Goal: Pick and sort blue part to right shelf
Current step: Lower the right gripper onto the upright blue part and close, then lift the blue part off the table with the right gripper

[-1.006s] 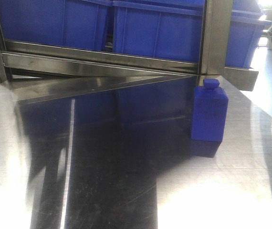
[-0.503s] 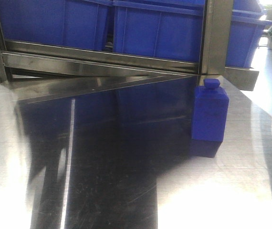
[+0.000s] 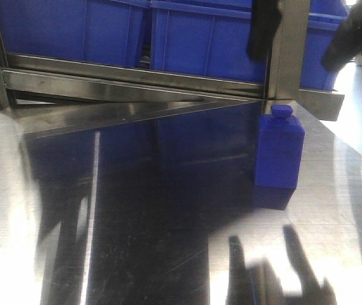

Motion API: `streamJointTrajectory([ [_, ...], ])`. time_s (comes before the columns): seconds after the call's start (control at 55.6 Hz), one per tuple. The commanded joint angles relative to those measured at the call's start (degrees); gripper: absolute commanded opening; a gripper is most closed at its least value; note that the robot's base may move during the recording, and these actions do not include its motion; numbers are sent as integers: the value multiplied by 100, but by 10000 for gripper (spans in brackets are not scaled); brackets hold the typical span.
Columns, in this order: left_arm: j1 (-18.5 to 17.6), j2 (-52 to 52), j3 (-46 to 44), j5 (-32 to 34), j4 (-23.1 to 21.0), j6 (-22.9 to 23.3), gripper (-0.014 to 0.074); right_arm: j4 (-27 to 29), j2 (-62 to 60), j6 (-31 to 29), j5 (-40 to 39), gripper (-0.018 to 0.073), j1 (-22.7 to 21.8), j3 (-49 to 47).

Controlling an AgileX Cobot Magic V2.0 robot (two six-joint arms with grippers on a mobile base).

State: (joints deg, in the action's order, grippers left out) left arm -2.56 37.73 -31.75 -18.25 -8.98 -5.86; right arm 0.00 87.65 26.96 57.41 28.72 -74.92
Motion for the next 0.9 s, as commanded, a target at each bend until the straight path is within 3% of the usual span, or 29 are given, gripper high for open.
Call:
streamJointTrajectory([
  [0.0, -31, -15, -167, 513, -74, 45, 231, -120, 143, 226, -5, 624, -10, -215],
  [0.485, -31, -15, -167, 526, -74, 45, 231, -132, 1123, 372, -503, 618, -4, -215],
  [0.593, -31, -15, -167, 526, -74, 45, 232, -248, 1158, 372, -514, 512, -4, -215],
  [0.737, -31, -15, -167, 526, -74, 45, 231, -337, 1120, 372, -503, 255, -4, -227],
  [0.881, -31, -15, -167, 526, -74, 45, 231, -422, 939, 337, -612, 165, -4, -227],
])
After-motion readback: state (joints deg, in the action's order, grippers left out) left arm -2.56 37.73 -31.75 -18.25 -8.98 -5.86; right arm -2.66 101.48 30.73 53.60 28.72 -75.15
